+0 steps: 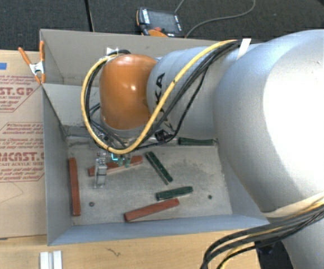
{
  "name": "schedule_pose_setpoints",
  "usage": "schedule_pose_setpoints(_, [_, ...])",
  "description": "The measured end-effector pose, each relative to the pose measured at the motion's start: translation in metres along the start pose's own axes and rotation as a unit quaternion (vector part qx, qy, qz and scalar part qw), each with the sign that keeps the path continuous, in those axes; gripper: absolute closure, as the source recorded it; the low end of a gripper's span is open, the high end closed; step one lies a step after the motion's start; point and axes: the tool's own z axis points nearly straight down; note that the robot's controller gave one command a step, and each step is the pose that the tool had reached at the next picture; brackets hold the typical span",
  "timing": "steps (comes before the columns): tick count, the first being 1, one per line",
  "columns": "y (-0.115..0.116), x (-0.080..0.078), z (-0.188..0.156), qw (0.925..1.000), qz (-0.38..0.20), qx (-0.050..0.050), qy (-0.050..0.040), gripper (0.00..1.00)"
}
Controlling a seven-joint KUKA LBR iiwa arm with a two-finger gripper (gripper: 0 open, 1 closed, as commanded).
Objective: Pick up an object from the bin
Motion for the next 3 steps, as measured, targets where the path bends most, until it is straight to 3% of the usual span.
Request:
schedule_pose_setpoints(1, [-0.073,-0.001,0.061,0.9997,-0.025,0.002,-0.0007,0.00])
schedule_pose_setpoints(2, [-0.067,-0.002,0.056,0.9996,-0.027,0.000,-0.0034,1.00])
schedule_pose_setpoints(3, [-0.102,0.021,-0.134,0.9993,-0.036,0.000,-0.0082,1.00])
